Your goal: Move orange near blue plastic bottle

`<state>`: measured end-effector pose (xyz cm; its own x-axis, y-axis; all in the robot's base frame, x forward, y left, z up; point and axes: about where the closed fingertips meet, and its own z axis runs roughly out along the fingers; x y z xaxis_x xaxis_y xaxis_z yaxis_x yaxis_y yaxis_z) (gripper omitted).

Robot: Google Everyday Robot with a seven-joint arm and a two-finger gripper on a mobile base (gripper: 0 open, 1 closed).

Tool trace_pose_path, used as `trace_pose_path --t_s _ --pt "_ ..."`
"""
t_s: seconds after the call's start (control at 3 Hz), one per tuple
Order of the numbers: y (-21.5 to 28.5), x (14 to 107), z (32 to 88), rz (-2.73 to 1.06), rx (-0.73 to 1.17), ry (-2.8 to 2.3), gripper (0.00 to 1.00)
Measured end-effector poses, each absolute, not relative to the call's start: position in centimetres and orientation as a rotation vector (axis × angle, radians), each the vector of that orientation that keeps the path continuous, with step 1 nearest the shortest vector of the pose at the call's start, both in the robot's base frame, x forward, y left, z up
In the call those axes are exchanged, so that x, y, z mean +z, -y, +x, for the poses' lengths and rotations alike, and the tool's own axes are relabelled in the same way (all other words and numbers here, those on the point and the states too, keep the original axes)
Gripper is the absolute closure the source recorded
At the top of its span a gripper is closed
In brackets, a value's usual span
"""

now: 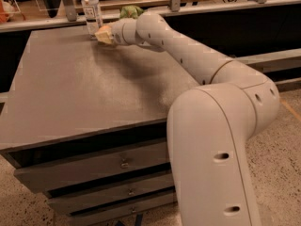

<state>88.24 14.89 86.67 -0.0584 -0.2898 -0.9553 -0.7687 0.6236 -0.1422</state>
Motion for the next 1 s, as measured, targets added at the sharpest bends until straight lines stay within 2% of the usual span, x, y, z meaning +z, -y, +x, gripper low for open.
trace_pose_path --t_s 0.33,0.67,1.0 --pt "-14.6 86.9 88.0 -0.891 0.489 -1.626 0.13" --pt "-14.3 87.0 87.2 -0.904 0.494 -1.624 0.00" --pt "-14.5 87.3 86.6 -0.908 0.504 -1.606 0.00"
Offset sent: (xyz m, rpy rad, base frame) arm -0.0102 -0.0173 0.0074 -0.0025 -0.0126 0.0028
